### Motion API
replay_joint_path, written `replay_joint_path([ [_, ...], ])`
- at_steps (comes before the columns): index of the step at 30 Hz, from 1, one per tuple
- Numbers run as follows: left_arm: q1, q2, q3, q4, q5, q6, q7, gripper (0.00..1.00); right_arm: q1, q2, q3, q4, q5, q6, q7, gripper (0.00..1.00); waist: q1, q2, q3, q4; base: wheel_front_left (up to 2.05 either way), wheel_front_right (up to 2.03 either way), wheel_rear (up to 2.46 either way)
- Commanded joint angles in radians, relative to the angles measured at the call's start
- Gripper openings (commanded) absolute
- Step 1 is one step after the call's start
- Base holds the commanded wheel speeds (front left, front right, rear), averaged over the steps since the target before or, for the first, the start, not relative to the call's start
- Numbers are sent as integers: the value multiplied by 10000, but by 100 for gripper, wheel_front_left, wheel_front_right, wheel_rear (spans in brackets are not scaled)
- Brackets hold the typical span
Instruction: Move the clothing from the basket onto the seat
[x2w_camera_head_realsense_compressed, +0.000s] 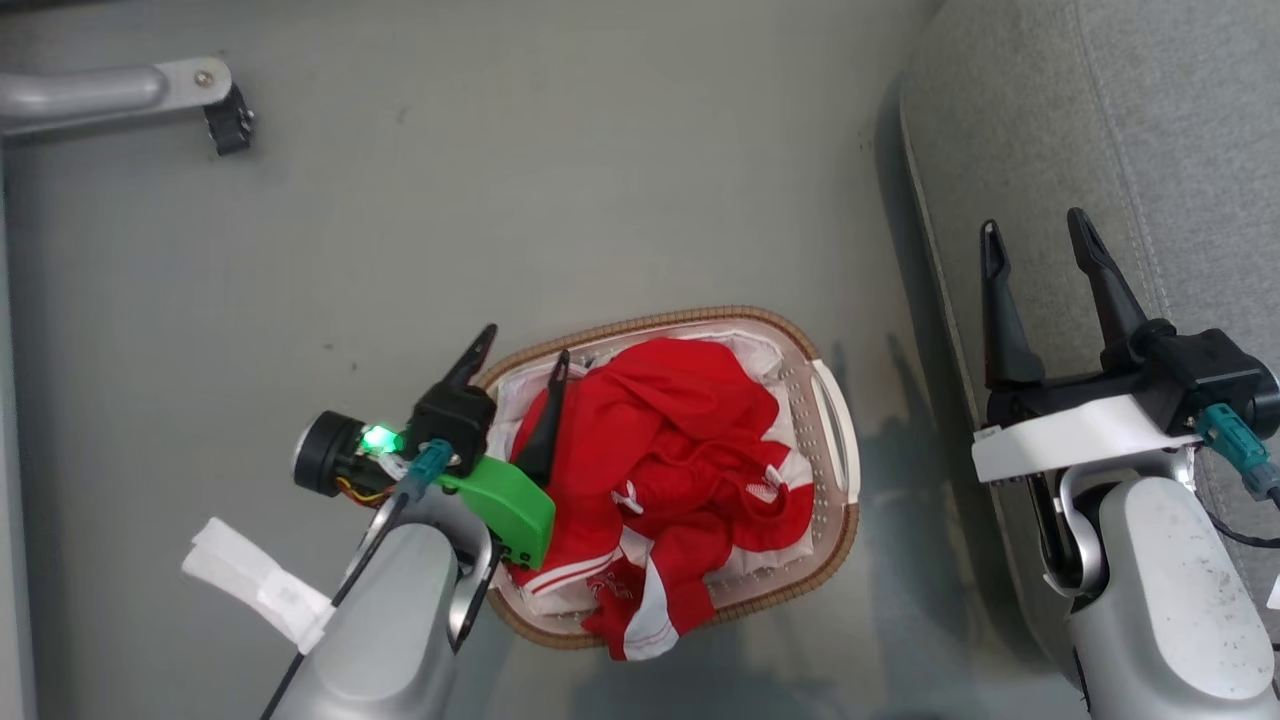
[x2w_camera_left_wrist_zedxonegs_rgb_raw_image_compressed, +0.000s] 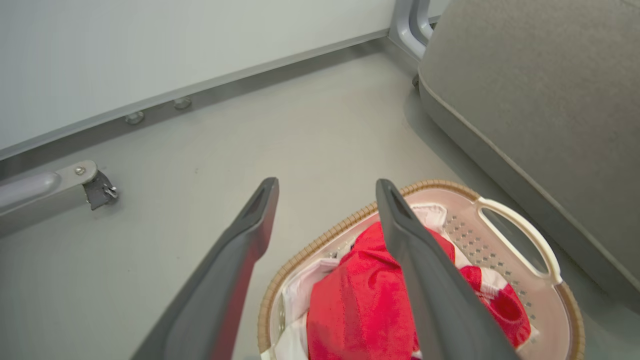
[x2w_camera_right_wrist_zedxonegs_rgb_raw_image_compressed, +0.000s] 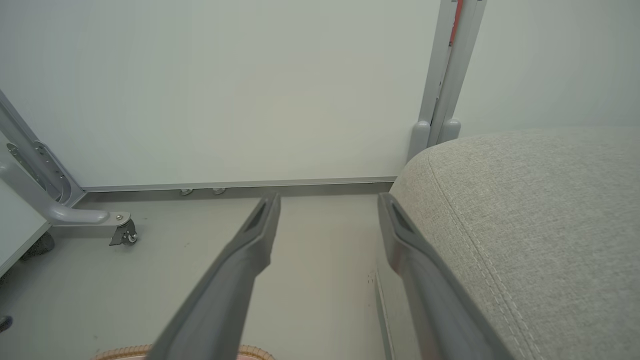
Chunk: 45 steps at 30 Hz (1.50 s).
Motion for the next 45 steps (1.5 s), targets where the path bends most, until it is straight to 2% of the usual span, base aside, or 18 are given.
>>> replay_joint_path([
  [1,-330,64,-293,331,65,-31,5,100,-207,-31,15,-81,77,-6,-49,100,-1,103,1431,-571,0,0,0],
  [7,-884,66,-1543,2076,243,-64,5,100,-495,-34,158,-184,337,-6,-49,100,-1,103,2104,-796,0,0,0],
  [12,-1315,68,-2113,3353,368,-81,5,100,-723,-33,306,-252,542,-6,-49,100,-1,103,2517,-962,0,0,0],
  [23,-2010,308,-2191,4504,243,-82,5,100,-1097,-33,457,-302,988,-6,-49,100,-1,103,3213,-1368,0,0,0],
  [31,-2304,416,-2111,4893,143,149,5,100,-1265,-33,495,-283,1229,-6,-49,100,-1,103,3517,-1537,0,0,0],
  [32,-2348,419,-2067,4890,98,195,5,86,-1264,-33,492,-277,1234,-6,-49,100,-1,103,3534,-1552,0,0,0],
  [34,-2394,412,-1985,4816,7,204,5,47,-1282,-31,477,-249,1264,-6,-49,100,-1,103,3538,-1559,0,0,0],
  [36,-2377,422,-1934,4678,-59,219,5,28,-1285,-33,453,-207,1267,-6,-49,100,-1,103,3487,-1547,0,0,0],
  [38,-2278,443,-1895,4480,-115,211,5,2,-1246,-33,425,-143,1268,-6,-49,100,-1,103,3381,-1520,0,0,0],
  [45,-1661,577,-1601,3300,-381,156,5,0,-1088,-33,449,86,1122,-6,-49,100,-1,103,2739,-1369,0,0,0],
])
